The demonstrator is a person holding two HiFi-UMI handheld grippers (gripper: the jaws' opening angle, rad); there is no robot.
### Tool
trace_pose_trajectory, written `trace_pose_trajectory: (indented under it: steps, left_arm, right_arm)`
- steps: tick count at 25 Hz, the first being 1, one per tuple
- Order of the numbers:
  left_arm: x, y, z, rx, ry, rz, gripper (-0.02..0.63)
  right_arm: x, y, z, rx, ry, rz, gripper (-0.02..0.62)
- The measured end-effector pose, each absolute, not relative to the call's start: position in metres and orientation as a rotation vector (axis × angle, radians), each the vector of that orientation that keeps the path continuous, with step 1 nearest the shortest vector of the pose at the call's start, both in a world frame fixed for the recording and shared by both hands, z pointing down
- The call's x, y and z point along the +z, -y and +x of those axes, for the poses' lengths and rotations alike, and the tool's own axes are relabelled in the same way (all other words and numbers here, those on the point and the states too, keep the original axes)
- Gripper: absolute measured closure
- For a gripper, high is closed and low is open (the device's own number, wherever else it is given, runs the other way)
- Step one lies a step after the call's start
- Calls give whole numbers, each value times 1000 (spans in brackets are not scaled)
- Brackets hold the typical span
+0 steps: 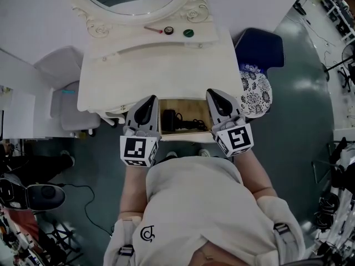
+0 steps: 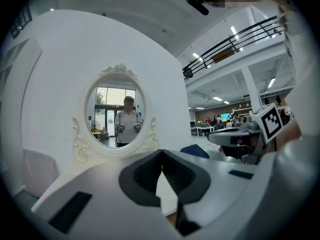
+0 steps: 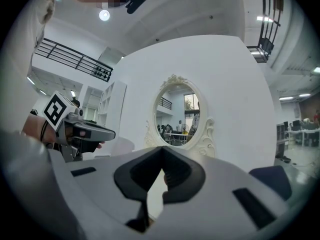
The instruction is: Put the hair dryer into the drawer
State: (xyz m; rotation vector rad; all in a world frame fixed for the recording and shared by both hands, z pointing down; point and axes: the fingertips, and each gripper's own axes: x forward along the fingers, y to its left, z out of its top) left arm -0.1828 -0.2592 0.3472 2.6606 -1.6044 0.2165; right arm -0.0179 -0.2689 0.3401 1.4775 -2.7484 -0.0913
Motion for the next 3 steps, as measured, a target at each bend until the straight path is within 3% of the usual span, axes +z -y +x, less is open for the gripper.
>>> trace_pose_trajectory:
  steps: [3]
  left_arm:
    - [350, 260, -183, 216, 1602, 2659, 592]
  right_arm:
    - [344, 269, -20, -92, 2749, 1470, 591]
